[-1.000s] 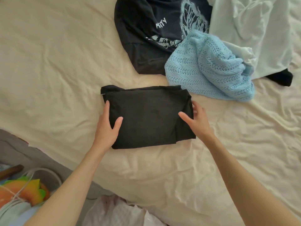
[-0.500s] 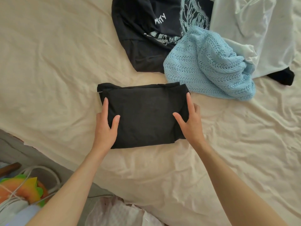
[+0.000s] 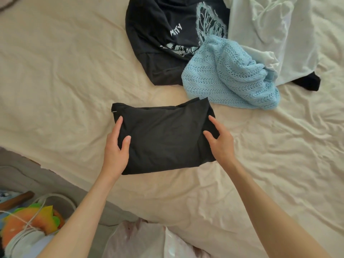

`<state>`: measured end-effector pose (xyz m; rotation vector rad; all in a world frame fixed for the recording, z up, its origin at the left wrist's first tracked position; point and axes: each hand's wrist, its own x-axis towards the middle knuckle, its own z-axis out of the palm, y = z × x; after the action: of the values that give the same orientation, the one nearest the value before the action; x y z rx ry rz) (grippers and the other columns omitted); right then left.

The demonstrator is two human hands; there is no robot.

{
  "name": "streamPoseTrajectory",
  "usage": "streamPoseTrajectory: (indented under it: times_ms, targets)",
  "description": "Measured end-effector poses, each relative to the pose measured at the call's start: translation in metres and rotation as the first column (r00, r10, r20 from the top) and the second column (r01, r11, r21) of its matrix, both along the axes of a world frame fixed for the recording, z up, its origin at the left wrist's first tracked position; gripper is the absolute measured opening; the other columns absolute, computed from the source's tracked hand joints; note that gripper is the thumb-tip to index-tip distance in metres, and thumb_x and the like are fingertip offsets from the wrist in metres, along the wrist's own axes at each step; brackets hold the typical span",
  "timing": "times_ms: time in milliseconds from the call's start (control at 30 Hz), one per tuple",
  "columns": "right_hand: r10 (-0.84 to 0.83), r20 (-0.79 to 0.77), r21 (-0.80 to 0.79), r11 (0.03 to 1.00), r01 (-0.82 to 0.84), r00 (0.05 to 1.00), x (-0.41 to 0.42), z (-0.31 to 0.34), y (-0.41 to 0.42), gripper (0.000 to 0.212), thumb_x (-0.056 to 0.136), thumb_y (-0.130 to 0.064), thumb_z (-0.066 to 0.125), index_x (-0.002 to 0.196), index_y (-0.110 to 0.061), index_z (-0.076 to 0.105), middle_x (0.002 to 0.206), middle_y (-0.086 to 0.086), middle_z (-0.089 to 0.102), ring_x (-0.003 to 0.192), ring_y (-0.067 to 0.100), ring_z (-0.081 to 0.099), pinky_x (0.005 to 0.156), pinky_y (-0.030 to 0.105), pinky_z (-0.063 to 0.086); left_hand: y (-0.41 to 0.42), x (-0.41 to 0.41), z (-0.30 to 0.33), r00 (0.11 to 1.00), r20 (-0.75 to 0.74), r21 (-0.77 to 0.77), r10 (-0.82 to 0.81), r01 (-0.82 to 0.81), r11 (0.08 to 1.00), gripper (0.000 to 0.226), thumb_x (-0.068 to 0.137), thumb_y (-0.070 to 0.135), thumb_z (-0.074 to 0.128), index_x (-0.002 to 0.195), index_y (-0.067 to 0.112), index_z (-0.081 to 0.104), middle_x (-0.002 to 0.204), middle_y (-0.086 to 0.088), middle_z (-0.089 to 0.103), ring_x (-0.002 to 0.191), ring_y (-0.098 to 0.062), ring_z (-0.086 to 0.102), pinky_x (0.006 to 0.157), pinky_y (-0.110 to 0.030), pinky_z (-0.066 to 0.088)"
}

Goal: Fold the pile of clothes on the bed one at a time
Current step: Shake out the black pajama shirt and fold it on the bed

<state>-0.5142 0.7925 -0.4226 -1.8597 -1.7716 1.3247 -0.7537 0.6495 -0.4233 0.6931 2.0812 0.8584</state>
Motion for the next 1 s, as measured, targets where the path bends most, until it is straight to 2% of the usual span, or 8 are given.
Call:
streamPoseTrajectory:
  times_ms: [100, 200, 300, 367, 467, 600, 833, 1000]
  targets:
    - [0.038, 0.018, 0.083, 0.996, -0.04, 0.999, 0.006, 0.026, -0.012, 0.047, 0.087, -0.002, 0.063, 0.132, -0.013, 0.054, 0.115, 0.002, 0.059, 0.102, 0.007, 0.05, 0.086, -0.002, 0.03, -0.007, 0.005, 0.027, 1.0, -0.014, -0.004, -0.026, 0.026, 1.0, 0.054, 0.098, 0.019, 0.045, 0.145, 0.038, 0.026, 0.133, 0.025, 0.029, 0.119, 0.016, 0.028, 0.096, -0.008, 0.024]
    - [0.037, 0.007, 0.176, 0.984, -0.037, 0.999, 0.015, 0.059, -0.03, 0.043, 0.085, 0.002, 0.062, 0.126, -0.012, 0.059, 0.107, 0.008, 0.062, 0.094, 0.01, 0.051, 0.085, -0.001, 0.031, -0.017, 0.009, 0.06, 0.996, -0.051, 0.012, -0.07, 0.071, 0.997, 0.053, 0.098, 0.02, 0.044, 0.144, 0.041, 0.026, 0.126, 0.022, 0.033, 0.104, 0.027, 0.031, 0.089, -0.001, 0.024]
    - [-0.004, -0.033, 0.222, 0.975, 0.011, 0.999, 0.025, 0.095, -0.056, 0.041, 0.086, 0.004, 0.059, 0.122, -0.015, 0.062, 0.098, 0.012, 0.061, 0.087, 0.015, 0.053, 0.081, 0.002, 0.035, -0.027, 0.013, 0.094, 0.988, -0.1, 0.05, -0.118, 0.123, 0.991, 0.053, 0.098, 0.022, 0.044, 0.143, 0.044, 0.026, 0.122, 0.017, 0.036, 0.098, 0.025, 0.033, 0.085, -0.002, 0.026]
    - [-0.024, -0.051, 0.246, 0.969, 0.036, 0.998, 0.031, 0.121, -0.073, 0.043, 0.087, 0.006, 0.057, 0.123, -0.017, 0.062, 0.094, 0.01, 0.06, 0.084, 0.005, 0.052, 0.079, 0.002, 0.035, -0.032, 0.015, 0.119, 0.973, -0.153, 0.088, -0.173, 0.187, 0.978, 0.053, 0.098, 0.023, 0.044, 0.143, 0.043, 0.026, 0.12, 0.014, 0.037, 0.095, 0.026, 0.033, 0.082, 0.001, 0.027]
    - [-0.055, -0.066, 0.308, 0.949, 0.073, 0.996, 0.043, 0.161, -0.102, 0.049, 0.087, 0.009, 0.053, 0.127, -0.019, 0.058, 0.09, 0.003, 0.055, 0.084, -0.005, 0.05, 0.079, 0.001, 0.034, -0.039, 0.019, 0.155, 0.931, -0.237, 0.165, -0.278, 0.32, 0.933, 0.055, 0.097, 0.021, 0.046, 0.143, 0.043, 0.026, 0.113, 0.009, 0.04, 0.095, 0.024, 0.037, 0.086, 0.001, 0.025]
    - [-0.147, -0.092, 0.388, 0.906, 0.171, 0.985, 0.065, 0.206, -0.147, 0.048, 0.088, 0.009, 0.052, 0.127, -0.018, 0.059, 0.083, -0.008, 0.05, 0.079, -0.006, 0.048, 0.073, 0.002, 0.034, -0.044, 0.031, 0.196, 0.884, -0.3, 0.286, -0.357, 0.441, 0.851, 0.055, 0.095, 0.016, 0.05, 0.141, 0.039, 0.033, 0.111, 0.007, 0.044, 0.099, 0.022, 0.038, 0.088, 0.004, 0.024]
    - [-0.325, -0.093, 0.426, 0.841, 0.333, 0.941, 0.12, 0.251, -0.236, 0.042, 0.09, 0.007, 0.052, 0.121, -0.019, 0.063, 0.089, 0.001, 0.056, 0.081, -0.006, 0.049, 0.071, 0.003, 0.036, -0.076, 0.077, 0.237, 0.807, -0.314, 0.361, -0.499, 0.588, 0.724, 0.051, 0.093, 0.011, 0.054, 0.138, 0.031, 0.041, 0.112, 0.01, 0.047, 0.1, 0.027, 0.036, 0.086, 0.007, 0.024]
    - [-0.484, -0.101, 0.397, 0.782, 0.481, 0.869, 0.172, 0.274, -0.299, 0.04, 0.094, -0.001, 0.051, 0.122, -0.027, 0.062, 0.092, -0.01, 0.054, 0.085, -0.009, 0.05, 0.075, 0.002, 0.037, -0.098, 0.136, 0.256, 0.733, -0.264, 0.354, -0.627, 0.678, 0.644, 0.05, 0.093, 0.015, 0.054, 0.138, 0.032, 0.041, 0.116, 0.013, 0.046, 0.099, 0.018, 0.039, 0.092, -0.01, 0.029]
